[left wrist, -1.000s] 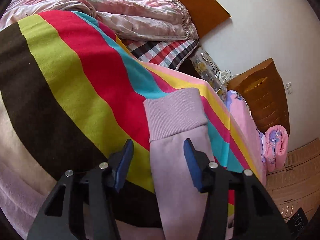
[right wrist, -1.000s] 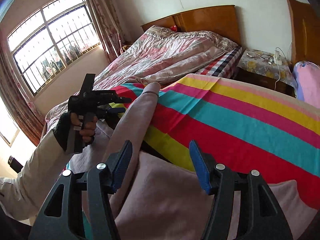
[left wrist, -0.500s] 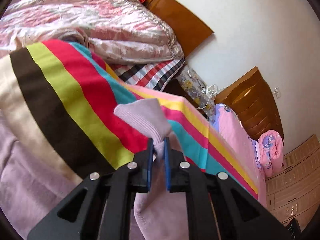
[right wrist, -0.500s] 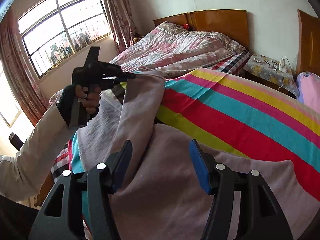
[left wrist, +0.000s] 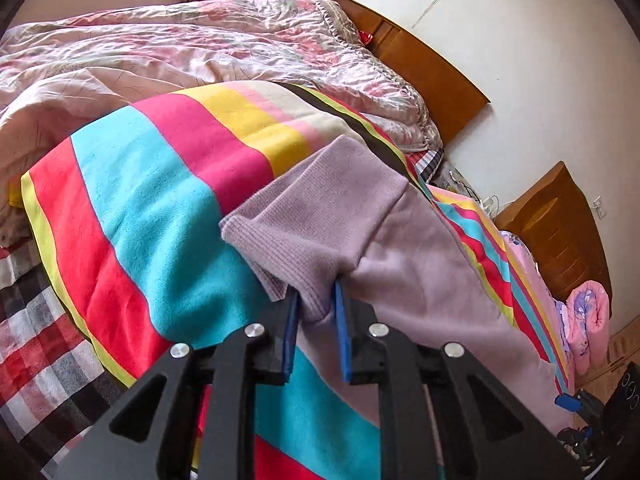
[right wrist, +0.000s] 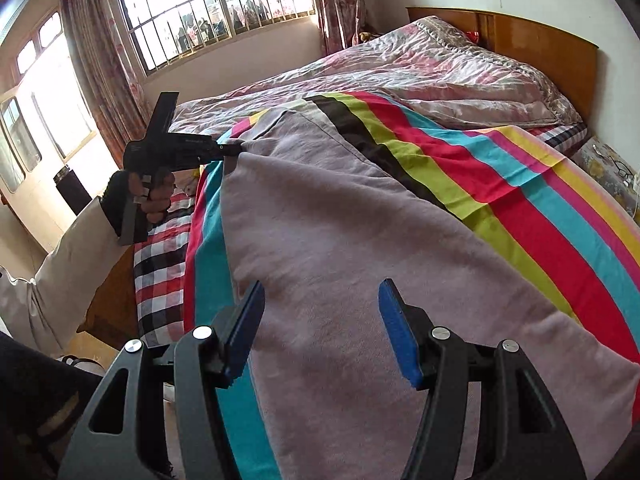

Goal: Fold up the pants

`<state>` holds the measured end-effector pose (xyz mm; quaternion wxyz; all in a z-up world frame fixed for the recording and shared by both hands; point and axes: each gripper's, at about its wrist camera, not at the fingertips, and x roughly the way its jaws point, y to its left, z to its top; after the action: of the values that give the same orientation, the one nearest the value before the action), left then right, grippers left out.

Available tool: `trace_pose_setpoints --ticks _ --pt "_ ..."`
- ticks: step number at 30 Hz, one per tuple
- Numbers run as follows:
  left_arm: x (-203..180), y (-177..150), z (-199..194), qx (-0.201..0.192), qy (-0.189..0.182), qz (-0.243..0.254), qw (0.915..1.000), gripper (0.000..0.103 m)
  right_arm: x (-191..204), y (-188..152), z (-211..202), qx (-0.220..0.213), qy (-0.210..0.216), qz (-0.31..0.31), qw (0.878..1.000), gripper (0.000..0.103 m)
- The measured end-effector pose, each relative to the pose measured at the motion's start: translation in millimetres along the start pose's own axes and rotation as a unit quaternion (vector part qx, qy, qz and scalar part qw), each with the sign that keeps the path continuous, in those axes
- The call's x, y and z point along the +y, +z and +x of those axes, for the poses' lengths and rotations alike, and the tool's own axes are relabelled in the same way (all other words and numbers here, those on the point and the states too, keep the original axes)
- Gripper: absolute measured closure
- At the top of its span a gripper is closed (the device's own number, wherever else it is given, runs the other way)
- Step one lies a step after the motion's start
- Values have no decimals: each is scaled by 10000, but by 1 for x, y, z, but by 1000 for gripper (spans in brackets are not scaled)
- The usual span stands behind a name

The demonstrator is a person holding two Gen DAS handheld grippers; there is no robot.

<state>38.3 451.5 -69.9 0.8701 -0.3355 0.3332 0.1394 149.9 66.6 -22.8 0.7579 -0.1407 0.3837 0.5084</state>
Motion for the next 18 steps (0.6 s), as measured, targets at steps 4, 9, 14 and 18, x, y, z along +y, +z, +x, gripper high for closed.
trace_pose_setpoints --ticks 4,9,14,18 --pt "11 -2 -6 -118 -310 -186 9993 67 10 50 35 36 226 -388 9990 44" --pt "15 -4 -5 -122 -492 -359 9981 69 5 137 117 92 397 -528 9978 45" --pt "14 1 -2 -135 -559 -434 9974 72 8 189 196 386 545 -587 9960 53" --pt "8 3 -3 -137 -515 -328 9980 76 16 201 223 502 655 -816 9932 62"
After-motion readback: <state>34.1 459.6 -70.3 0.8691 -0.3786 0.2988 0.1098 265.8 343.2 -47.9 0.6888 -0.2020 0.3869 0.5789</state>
